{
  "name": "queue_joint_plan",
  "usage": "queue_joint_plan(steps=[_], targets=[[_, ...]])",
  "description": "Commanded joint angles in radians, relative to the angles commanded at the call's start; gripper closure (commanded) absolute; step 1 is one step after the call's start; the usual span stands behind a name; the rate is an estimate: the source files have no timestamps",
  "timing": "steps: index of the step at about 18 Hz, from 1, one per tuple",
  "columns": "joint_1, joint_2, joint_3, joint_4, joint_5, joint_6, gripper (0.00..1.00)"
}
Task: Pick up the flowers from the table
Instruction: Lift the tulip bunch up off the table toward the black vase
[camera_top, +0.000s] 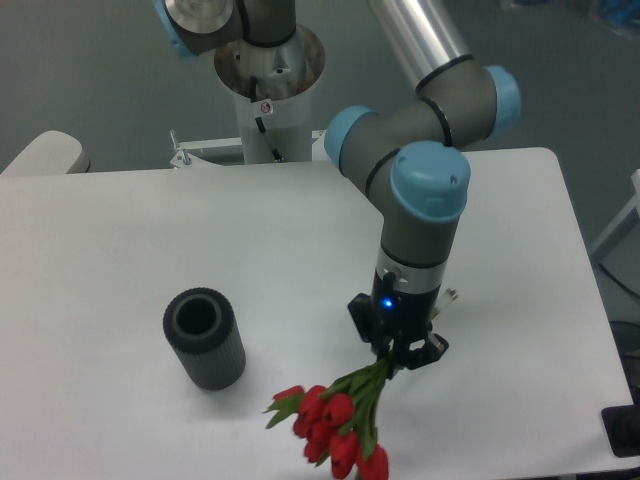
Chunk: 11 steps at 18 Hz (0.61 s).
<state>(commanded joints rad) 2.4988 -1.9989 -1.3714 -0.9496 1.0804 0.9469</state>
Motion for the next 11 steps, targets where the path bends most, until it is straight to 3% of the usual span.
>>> queue_joint_plan(steps=[11], targets=[[-0.009,0.057,-0.021,0.003,-0.293,-0.085,0.9]])
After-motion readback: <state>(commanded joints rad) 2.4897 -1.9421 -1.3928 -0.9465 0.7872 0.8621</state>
